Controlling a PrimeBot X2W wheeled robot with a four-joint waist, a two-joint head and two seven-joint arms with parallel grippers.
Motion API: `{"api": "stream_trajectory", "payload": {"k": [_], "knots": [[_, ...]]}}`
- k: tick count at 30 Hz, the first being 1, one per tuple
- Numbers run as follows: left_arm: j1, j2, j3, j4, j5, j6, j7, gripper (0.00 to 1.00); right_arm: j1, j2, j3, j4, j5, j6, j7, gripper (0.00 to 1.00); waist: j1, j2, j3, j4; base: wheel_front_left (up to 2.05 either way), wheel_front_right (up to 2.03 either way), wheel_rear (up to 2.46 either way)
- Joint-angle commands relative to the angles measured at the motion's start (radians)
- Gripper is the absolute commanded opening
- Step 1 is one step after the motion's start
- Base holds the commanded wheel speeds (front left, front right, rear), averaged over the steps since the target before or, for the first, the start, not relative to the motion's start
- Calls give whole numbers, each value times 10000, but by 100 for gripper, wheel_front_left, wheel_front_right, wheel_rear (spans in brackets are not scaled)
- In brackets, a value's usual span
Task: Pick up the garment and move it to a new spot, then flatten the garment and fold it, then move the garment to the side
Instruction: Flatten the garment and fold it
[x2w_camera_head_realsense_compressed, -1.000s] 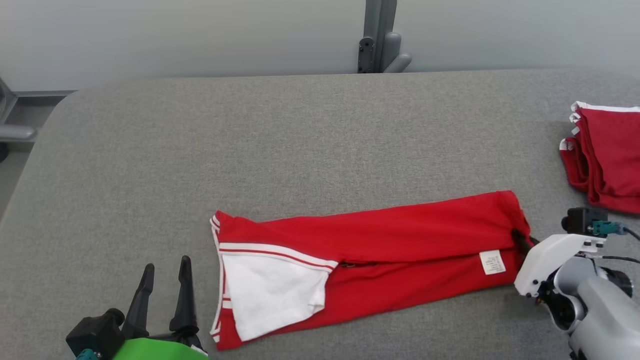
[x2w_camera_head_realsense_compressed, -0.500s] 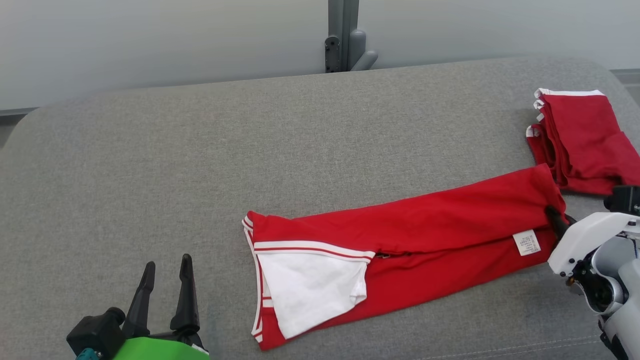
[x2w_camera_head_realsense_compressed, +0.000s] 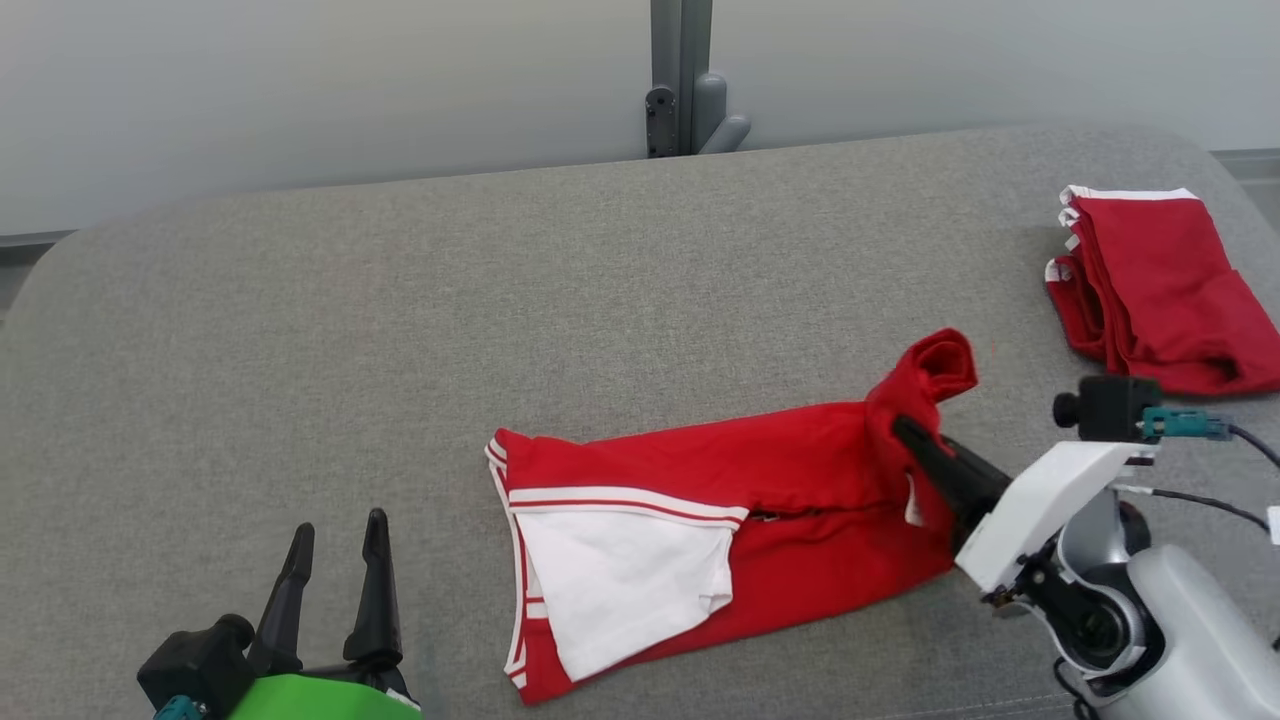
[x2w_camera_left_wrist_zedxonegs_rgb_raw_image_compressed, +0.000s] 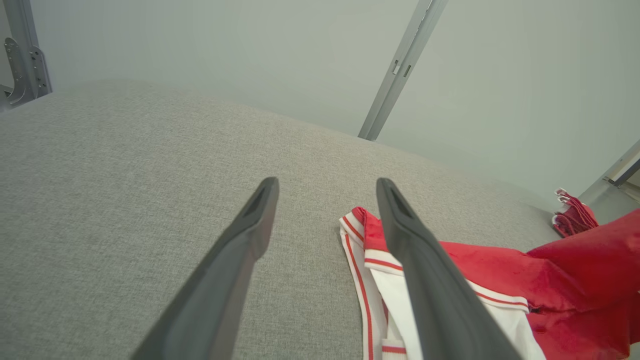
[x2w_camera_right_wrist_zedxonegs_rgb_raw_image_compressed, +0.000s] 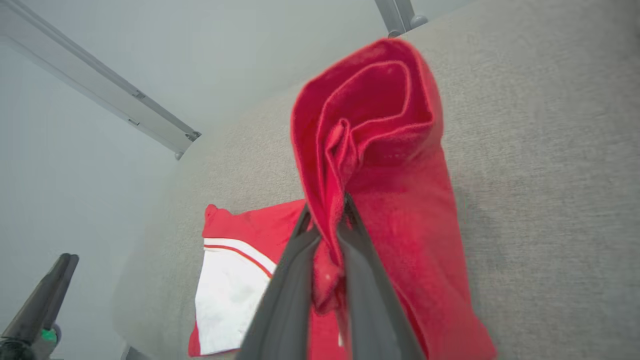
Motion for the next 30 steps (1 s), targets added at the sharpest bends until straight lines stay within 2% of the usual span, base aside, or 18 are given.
{"api": "stream_trajectory", "payload": {"k": [1,6,7,14,24,30], "knots": [[-125,53,7,-22,85,-41,-12,100,237,252,149,-439,125,0,226,0,0,111,-30,155,0,0,0],[-178,73,-47,-54,93,-41,20,100,340,1139,618,-932,209,0,613,0,0,111,-49,537,0,0,0],[-178,73,-47,-54,93,-41,20,100,340,1139,618,-932,209,0,613,0,0,111,-49,537,0,0,0],[-316,43,-191,-66,133,-69,97,100,66,2327,1363,-34,30,0,306,0,0,111,-48,1288,0,0,0],[-420,-9,-442,58,185,-130,144,100,-728,2814,2115,2306,99,0,-846,0,0,111,-114,2056,0,0,0],[-451,-54,-573,138,193,-153,167,100,-1353,2845,2936,3465,739,0,-1545,0,0,111,-185,2277,0,0,0]]}}
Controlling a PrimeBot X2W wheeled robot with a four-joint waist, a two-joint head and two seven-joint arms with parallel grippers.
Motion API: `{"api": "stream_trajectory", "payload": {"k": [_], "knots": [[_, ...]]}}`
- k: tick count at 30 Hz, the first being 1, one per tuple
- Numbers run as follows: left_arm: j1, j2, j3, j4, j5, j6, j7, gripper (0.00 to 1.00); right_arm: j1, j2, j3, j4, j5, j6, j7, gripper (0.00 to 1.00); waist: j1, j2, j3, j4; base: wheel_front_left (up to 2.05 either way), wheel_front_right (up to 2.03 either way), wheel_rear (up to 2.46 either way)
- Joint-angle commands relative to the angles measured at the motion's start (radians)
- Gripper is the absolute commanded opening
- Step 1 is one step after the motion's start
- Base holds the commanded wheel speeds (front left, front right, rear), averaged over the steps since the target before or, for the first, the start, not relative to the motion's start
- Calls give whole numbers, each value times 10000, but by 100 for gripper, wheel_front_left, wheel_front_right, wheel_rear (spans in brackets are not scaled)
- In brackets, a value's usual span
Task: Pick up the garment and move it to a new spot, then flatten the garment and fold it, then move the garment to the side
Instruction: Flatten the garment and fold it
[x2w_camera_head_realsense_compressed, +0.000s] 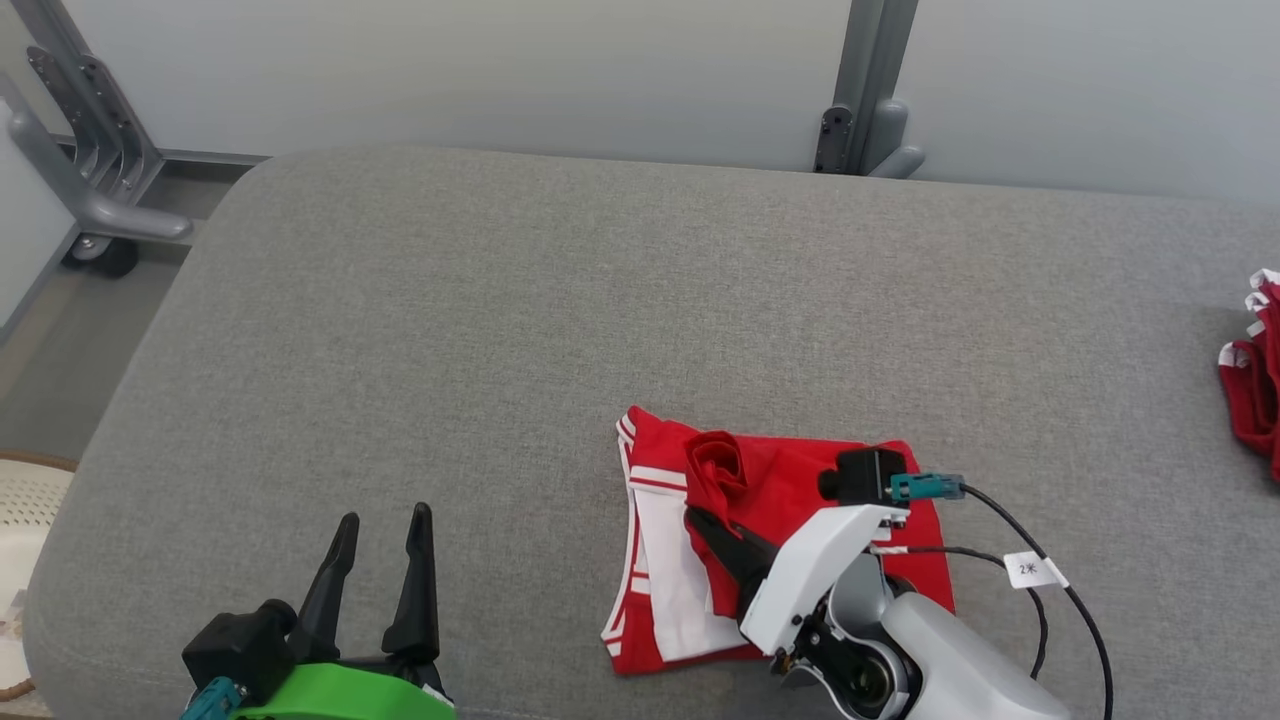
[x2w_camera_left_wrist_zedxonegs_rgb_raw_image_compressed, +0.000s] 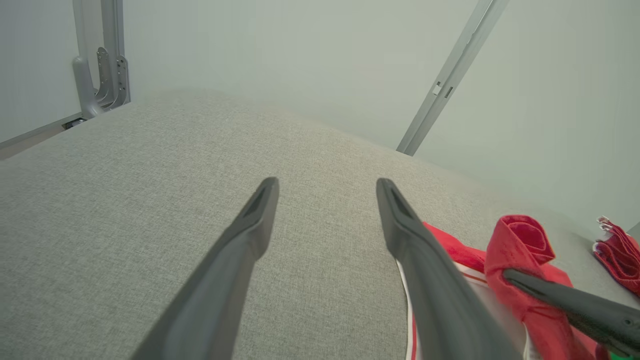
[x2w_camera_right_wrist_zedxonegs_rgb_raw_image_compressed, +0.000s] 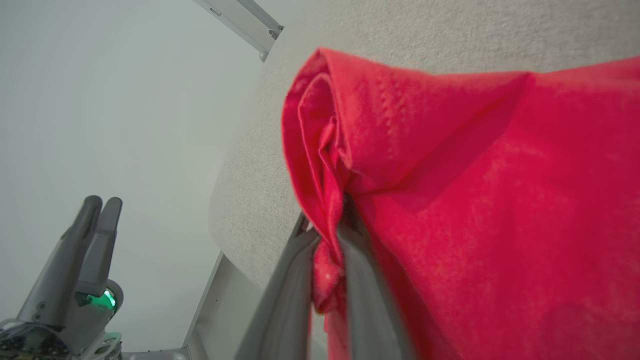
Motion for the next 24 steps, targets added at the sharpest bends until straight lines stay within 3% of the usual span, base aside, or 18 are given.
{"api": "stream_trajectory", "payload": {"k": [1,4,5,6,7,16,24], "knots": [[-153,-28,-8,21,111,-38,19,100,-171,-12,187,141,181,0,-148,0,0,111,-40,72,0,0,0],[-132,-27,-35,45,87,-33,12,100,-422,-10,716,538,610,0,-474,0,0,111,-70,117,0,0,0],[-121,-24,-40,52,81,-30,8,100,-516,-12,867,714,690,0,-606,34,0,111,-80,121,0,0,0],[-110,-21,-44,60,75,-25,6,100,-612,-15,1053,825,760,0,-718,78,0,111,-87,124,0,0,0],[-101,-17,-42,68,60,-21,3,100,-683,-8,1215,917,881,0,-834,100,0,111,-93,126,0,0,0],[-42,17,-12,71,-20,8,-34,100,-1209,-14,2553,769,1732,0,-1607,100,0,111,-80,-13,0,0,0],[-72,-31,-19,39,7,24,-75,100,-1711,-78,2604,857,1323,0,-2777,100,0,111,-26,-207,0,0,0]]}}
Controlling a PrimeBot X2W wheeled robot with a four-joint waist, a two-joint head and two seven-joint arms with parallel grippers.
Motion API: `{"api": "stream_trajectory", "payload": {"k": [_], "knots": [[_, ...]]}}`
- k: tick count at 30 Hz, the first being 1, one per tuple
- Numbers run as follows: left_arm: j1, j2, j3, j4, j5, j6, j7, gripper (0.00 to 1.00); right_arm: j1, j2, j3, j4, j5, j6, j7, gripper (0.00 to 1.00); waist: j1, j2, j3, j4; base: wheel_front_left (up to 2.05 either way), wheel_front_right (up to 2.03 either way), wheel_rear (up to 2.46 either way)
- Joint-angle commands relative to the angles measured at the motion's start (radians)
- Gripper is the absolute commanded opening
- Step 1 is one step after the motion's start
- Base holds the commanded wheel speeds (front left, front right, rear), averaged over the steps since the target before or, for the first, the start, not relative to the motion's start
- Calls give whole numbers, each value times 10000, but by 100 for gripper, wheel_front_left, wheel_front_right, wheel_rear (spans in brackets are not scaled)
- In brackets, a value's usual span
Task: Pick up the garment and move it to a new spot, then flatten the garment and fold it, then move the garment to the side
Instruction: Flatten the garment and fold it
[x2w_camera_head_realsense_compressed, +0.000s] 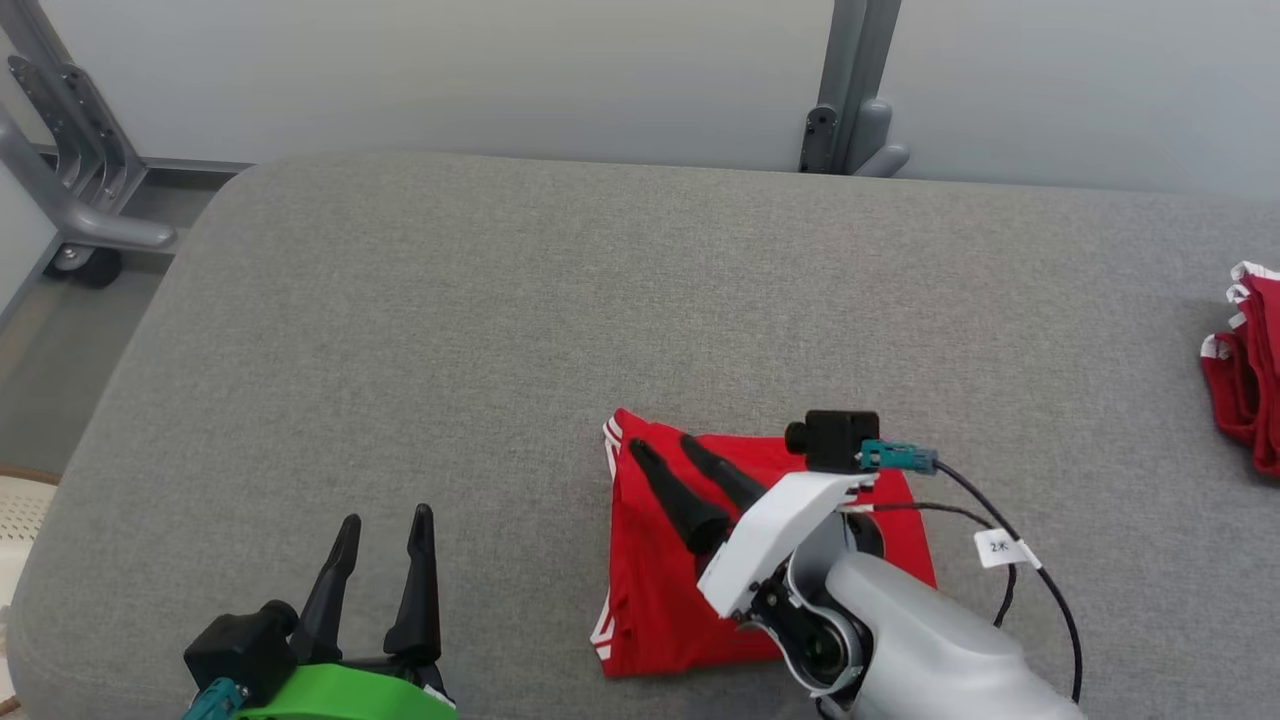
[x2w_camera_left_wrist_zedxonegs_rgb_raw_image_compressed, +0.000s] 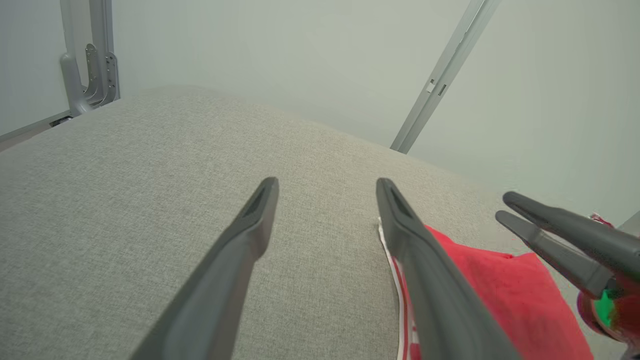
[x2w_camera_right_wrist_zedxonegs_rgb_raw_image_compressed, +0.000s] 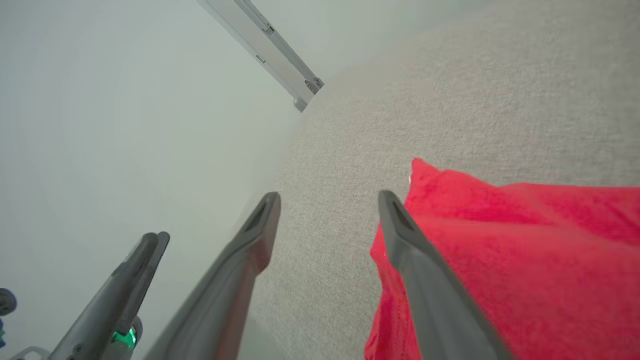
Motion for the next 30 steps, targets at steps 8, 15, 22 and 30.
{"api": "stream_trajectory", "payload": {"k": [8,15,22,30], "knots": [[-86,-103,-121,-42,196,-18,-81,100,-379,-942,-1063,96,-1443,0,-940,100,0,111,-12,-496,0,0,0],[53,-173,-166,-47,257,49,-107,100,398,-1487,-3506,-734,-3599,0,-984,100,0,111,-77,-1045,0,0,0],[173,-74,4,-109,335,149,-136,100,2007,-1237,-5952,-2305,-6213,0,-988,100,0,111,-124,-1422,0,0,0],[229,6,325,-188,600,313,-153,100,3925,-493,-7537,-3900,-8203,0,-990,100,0,111,-264,-1587,0,0,0]]}}
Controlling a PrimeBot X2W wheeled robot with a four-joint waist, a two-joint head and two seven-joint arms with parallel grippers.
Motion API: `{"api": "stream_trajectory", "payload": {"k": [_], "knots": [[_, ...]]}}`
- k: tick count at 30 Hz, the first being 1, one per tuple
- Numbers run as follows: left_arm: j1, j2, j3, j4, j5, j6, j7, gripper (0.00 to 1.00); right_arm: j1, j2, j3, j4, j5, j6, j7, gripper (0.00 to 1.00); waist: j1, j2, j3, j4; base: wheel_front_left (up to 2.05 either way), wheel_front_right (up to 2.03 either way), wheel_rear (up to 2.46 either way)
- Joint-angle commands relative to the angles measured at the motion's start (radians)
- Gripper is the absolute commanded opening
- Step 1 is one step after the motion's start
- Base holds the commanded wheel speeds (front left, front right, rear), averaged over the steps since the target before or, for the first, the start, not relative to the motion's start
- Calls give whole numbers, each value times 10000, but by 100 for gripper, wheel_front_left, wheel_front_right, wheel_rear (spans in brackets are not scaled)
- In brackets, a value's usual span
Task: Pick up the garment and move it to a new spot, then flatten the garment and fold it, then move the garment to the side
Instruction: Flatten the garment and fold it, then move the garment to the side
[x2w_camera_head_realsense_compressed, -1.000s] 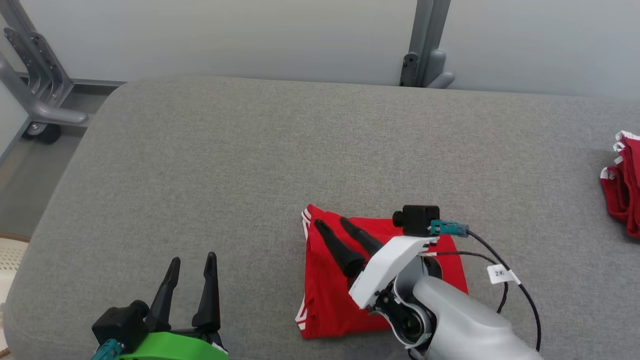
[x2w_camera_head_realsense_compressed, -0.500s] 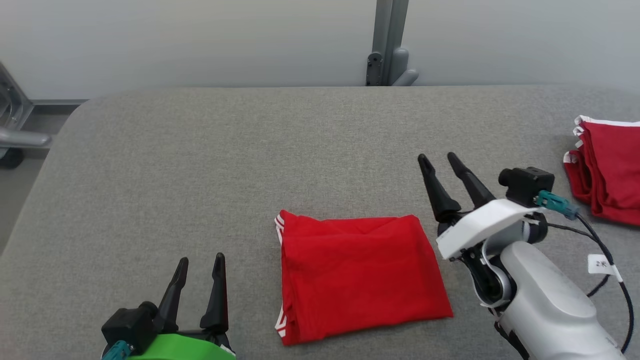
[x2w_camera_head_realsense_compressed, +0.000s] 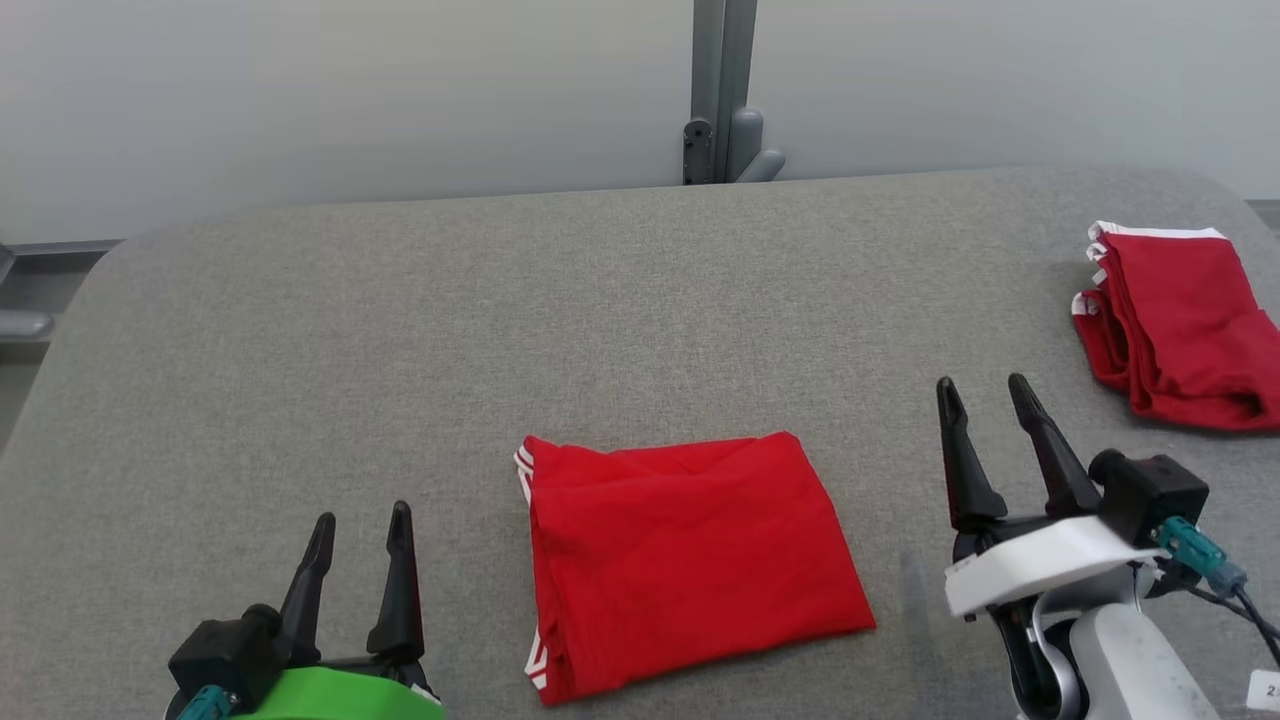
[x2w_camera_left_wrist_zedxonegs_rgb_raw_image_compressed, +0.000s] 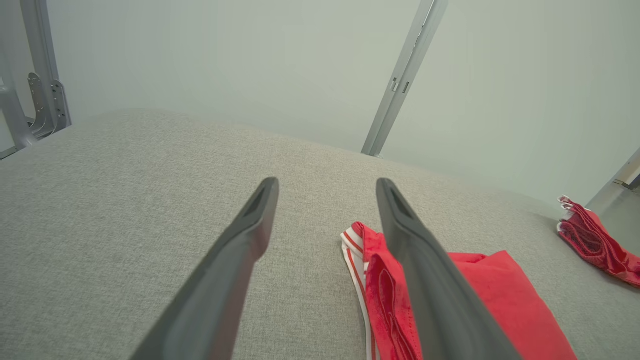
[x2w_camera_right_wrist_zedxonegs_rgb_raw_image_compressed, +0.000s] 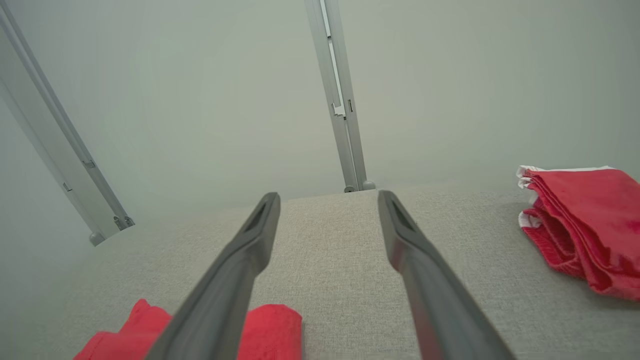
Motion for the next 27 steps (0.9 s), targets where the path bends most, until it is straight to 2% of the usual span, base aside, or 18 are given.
{"api": "stream_trajectory", "payload": {"k": [1,10,27], "knots": [[122,58,68,-19,106,36,-37,100,380,116,-153,-258,-261,0,-37,100,0,111,-41,-25,0,0,0],[207,23,271,57,331,35,-46,100,1339,459,-547,-882,-730,0,-37,100,0,111,-118,-74,0,0,0],[296,-158,602,94,516,-160,-43,100,1426,533,-488,-801,-748,0,110,100,0,111,-155,-5,0,0,0]]}}
